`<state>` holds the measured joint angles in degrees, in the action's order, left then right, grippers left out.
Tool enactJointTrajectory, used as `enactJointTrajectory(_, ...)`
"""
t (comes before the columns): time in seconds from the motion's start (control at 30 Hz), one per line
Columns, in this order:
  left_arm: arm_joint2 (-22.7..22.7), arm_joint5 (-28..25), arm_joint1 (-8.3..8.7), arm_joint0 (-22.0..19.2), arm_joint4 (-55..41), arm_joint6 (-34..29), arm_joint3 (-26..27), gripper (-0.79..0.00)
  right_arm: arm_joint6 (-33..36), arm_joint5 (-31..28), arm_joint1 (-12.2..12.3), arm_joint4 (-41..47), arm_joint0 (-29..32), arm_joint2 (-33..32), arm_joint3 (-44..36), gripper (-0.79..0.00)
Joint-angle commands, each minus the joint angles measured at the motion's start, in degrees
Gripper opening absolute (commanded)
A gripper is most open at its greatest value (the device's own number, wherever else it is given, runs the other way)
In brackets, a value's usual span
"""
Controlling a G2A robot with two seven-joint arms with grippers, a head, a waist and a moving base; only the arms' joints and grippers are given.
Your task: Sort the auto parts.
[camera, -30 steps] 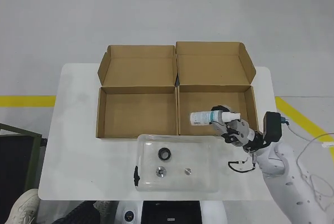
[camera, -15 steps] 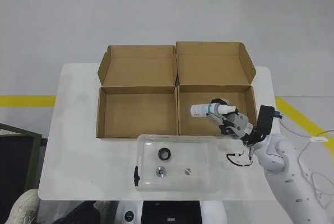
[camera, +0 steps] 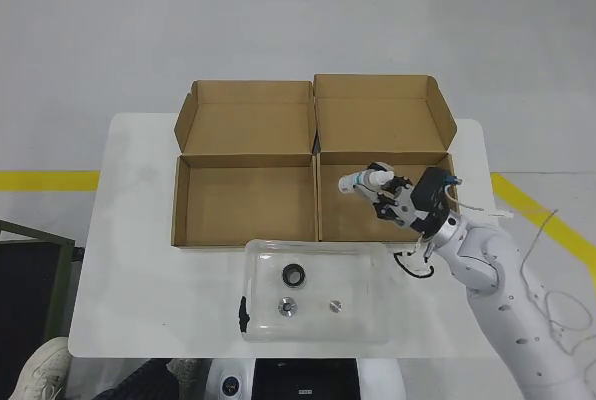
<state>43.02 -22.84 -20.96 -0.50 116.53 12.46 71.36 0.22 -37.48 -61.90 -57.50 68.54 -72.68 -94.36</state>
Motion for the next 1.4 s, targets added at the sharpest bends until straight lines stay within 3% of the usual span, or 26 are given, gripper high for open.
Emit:
enactJointTrajectory(0.0,0.0,0.0,0.0,0.0,0.0,0.0,0.0,0.0,1.24,-0.25,-0.16,0.9,-1.22,0.79,1.14,-0.785)
enactJointTrajectory(0.63,0.0,0.0,0.0,0.0,0.0,0.0,0.0,0.0,13.49,6.6,-2.27,-2.62,-11.05,9.42,10.08,-0.785)
enactJointTrajectory(0.87,0.0,0.0,0.0,0.0,0.0,0.0,0.0,0.0,14.36,8.42,-3.05,-3.99,-13.12,11.68,12.88,-0.52)
enactJointTrajectory(1.0,0.0,0.0,0.0,0.0,0.0,0.0,0.0,0.0,15.29,8.79,-3.39,-4.64,-13.7,12.77,13.36,-0.428)
enactJointTrajectory(1.03,0.0,0.0,0.0,0.0,0.0,0.0,0.0,0.0,15.51,9.04,-3.48,-4.81,-13.78,13.06,13.29,-0.342)
enactJointTrajectory(1.1,0.0,0.0,0.0,0.0,0.0,0.0,0.0,0.0,15.66,9.78,-3.64,-5.06,-13.84,13.41,13.18,0.0)
enactJointTrajectory(1.37,0.0,0.0,0.0,0.0,0.0,0.0,0.0,0.0,14.24,10.07,-3.42,-5.69,-12.41,11.68,10.68,0.0)
